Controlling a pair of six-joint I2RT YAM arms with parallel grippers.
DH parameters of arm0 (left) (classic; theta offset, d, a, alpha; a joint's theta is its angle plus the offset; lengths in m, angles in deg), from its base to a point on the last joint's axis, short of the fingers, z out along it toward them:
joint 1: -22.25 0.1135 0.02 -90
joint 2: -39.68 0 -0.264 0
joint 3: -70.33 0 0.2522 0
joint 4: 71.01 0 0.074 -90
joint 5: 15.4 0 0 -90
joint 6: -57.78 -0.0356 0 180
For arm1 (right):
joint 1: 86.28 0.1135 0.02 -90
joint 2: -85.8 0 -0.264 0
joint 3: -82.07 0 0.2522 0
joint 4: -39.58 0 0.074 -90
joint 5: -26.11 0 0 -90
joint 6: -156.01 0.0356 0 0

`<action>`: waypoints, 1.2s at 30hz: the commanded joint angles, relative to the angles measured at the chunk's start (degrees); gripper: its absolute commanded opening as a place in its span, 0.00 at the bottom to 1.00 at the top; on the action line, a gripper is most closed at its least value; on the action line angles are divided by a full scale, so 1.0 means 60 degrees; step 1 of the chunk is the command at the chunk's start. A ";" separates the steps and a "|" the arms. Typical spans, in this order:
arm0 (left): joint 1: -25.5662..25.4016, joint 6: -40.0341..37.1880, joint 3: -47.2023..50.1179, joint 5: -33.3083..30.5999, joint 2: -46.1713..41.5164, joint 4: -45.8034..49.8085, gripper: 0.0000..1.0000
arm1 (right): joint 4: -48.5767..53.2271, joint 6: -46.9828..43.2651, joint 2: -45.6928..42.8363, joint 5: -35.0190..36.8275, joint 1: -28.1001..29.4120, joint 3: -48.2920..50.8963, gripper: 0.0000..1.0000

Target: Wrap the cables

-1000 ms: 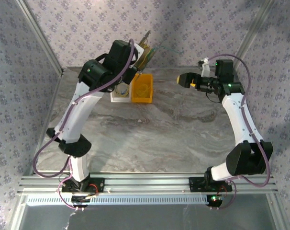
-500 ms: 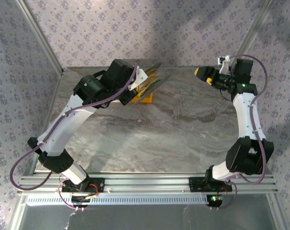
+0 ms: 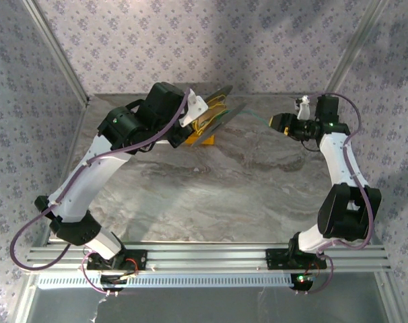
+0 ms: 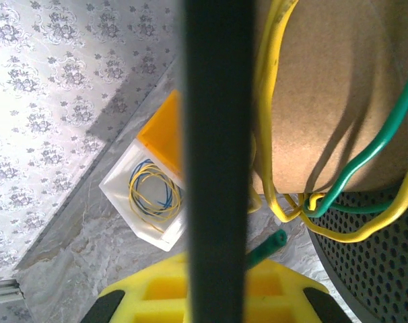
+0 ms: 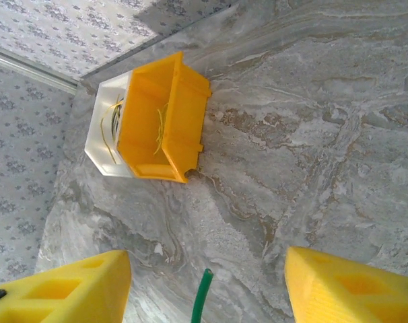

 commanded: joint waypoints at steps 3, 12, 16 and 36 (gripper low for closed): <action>-0.0037 0.0002 -0.0257 0.0272 -0.0464 -0.0936 0.00 | -0.0077 -0.0111 0.0121 0.0029 -0.0022 0.0003 0.58; -0.0100 -0.0053 -0.0213 0.0482 -0.0450 -0.0865 0.00 | -0.0319 0.0081 0.0367 -0.0024 -0.0046 -0.0116 0.38; -0.0121 -0.0071 -0.0165 0.0518 -0.0461 -0.0800 0.00 | -0.0332 0.0097 0.0371 0.0112 -0.0053 -0.0144 0.24; -0.0633 0.0061 0.1896 0.0395 0.0170 -0.0661 0.00 | -0.3268 0.1737 -0.0801 0.3201 -0.0091 -0.1532 0.00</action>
